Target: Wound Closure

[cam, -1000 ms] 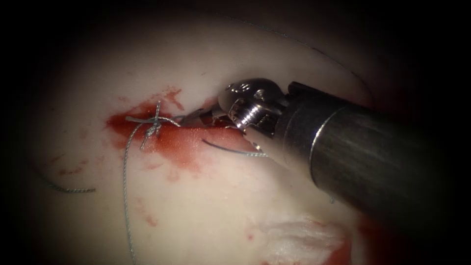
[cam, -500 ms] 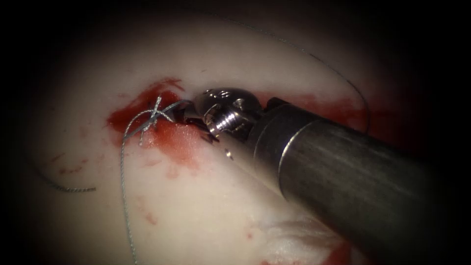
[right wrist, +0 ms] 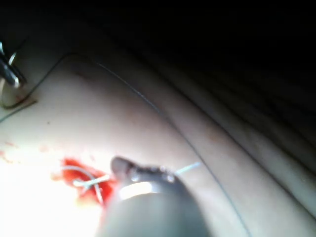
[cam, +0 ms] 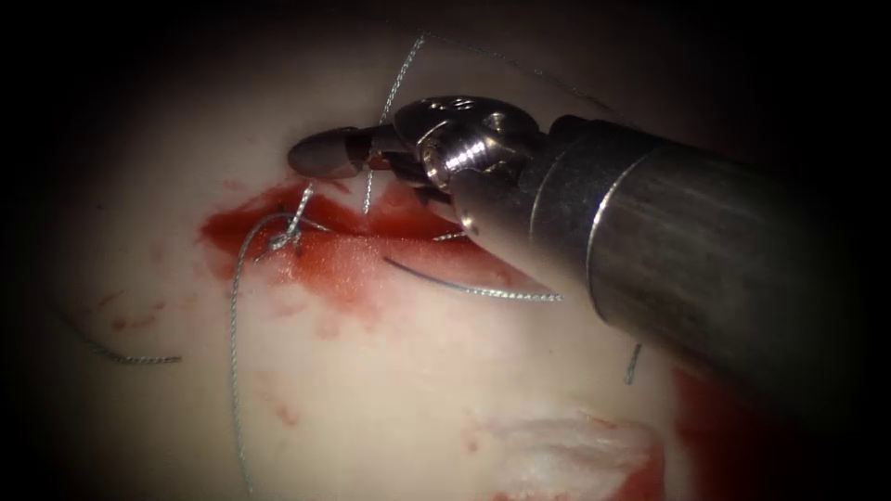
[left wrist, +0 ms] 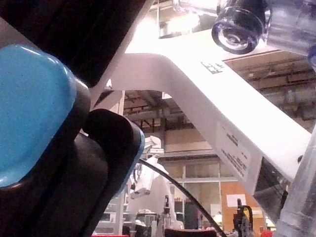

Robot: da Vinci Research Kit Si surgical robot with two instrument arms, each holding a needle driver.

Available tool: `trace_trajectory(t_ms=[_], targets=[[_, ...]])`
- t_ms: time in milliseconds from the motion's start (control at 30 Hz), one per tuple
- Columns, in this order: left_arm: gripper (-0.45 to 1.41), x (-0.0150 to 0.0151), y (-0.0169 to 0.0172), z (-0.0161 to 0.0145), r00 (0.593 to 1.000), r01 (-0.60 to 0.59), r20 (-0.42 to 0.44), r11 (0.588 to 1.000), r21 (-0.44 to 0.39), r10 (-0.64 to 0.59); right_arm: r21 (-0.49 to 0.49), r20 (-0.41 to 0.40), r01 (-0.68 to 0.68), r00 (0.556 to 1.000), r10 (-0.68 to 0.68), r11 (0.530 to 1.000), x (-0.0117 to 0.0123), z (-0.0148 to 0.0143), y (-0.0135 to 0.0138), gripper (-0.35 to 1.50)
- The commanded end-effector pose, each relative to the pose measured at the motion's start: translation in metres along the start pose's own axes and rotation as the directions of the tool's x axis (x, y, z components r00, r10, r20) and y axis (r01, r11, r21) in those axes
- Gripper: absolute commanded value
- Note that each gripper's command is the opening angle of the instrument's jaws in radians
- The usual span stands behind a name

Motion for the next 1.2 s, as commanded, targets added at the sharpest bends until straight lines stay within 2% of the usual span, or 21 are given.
trace_trajectory(t_ms=[33,233,333,367,433,467,633,667,733,767,833,900,933,967,1100,1133,1200], targets=[[-0.45,-0.0012,-0.0003,0.0004,1.0,-0.004,0.006,1.0,0.002,0.004,0.009,-0.017,0.01,1.0,-0.01,1.0,0.001,0.001,0.0004,-0.35],[-0.45,-0.0012,-0.0004,0.0003,1.0,-0.003,0.002,1.0,0.002,0.003,0.017,-0.019,0.04,0.999,-0.04,0.999,0.0002,0.0008,0.0017,-0.35],[-0.45,-0.0016,-0.001,-0.0001,0.999,0.042,0.011,0.997,0.058,-0.042,0.119,-0.003,0.037,0.999,-0.037,0.992,0.0011,-0.0019,0.0017,-0.35],[-0.45,-0.0018,-0.0013,-0.0002,0.999,0.047,0.018,0.996,0.075,-0.048,0.149,0.006,0.071,0.997,-0.073,0.986,0.0013,-0.0028,0.0017,-0.23],[-0.45,-0.0018,-0.0016,-0.0003,0.999,0.05,0.014,0.995,0.092,-0.052,0.177,0.007,0.159,0.987,-0.163,0.971,0.0015,-0.0042,0.0017,0.26],[-0.45,-0.0018,-0.0017,-0.0003,0.998,0.055,0.009,0.994,0.096,-0.056,0.196,0.015,0.165,0.985,-0.171,0.967,0.0016,-0.0051,0.0017,0.44],[-0.45,-0.001,-0.0022,0.0004,0.999,0.049,-0.031,0.988,0.144,-0.045,0.234,0.03,0.163,0.984,-0.175,0.958,0.0019,-0.0081,0.0015,0.44],[-0.45,-0.0009,-0.0023,0.0007,0.998,0.044,-0.043,0.987,0.157,-0.038,0.239,0.032,0.16,0.985,-0.173,0.958,0.002,-0.0084,0.0014,0.53],[-0.45,-0.0004,-0.0027,0.0013,0.998,0.032,-0.061,0.982,0.184,-0.021,0.258,0.037,0.161,0.984,-0.176,0.953,0.0023,-0.0091,0.0011,0.88],[-0.45,-0.0002,-0.0028,0.0015,0.997,0.026,-0.07,0.981,0.19,-0.013,0.268,0.051,0.142,0.986,-0.161,0.953,0.0022,-0.0093,0.001,0.93],[-0.45,0.0005,-0.0032,0.0023,0.994,0.015,-0.105,0.978,0.21,0.007,0.3,0.103,0.091,0.986,-0.127,0.95,0.0018,-0.01,0.0007,0.9],[-0.45,0.0012,-0.0035,0.0031,0.991,0.01,-0.132,0.973,0.231,0.021,0.336,0.169,0.091,0.973,-0.155,0.937,0.001,-0.0107,0.0003,0.66],[-0.45,0.0016,-0.0037,0.0035,0.989,0.015,-0.146,0.971,0.24,0.021,0.338,0.199,0.09,0.966,-0.165,0.937,0.0006,-0.0109,0.0001,0.64],[-0.45,0.0023,-0.004,0.0042,0.984,0.009,-0.173,0.965,0.263,0.037,0.321,0.283,0.086,0.941,-0.183,0.943,-0.0001,-0.0113,-0.0004,0.68],[-0.45,0.0034,-0.0045,0.0051,0.972,0.012,-0.227,0.956,0.293,0.057,0.258,0.444,0.084,0.874,-0.195,0.963,-0.0011,-0.0115,-0.0013,0.66],[-0.45,0.0037,-0.0046,0.0053,0.969,0.012,-0.238,0.954,0.298,0.062,0.24,0.476,0.086,0.858,-0.194,0.967,-0.0013,-0.0114,-0.0015,0.61],[-0.45,0.0043,-0.0047,0.0056,0.961,0.017,-0.267,0.952,0.305,0.069,0.201,0.541,0.115,0.815,-0.209,0.973,-0.0018,-0.0112,-0.002,0.36]])
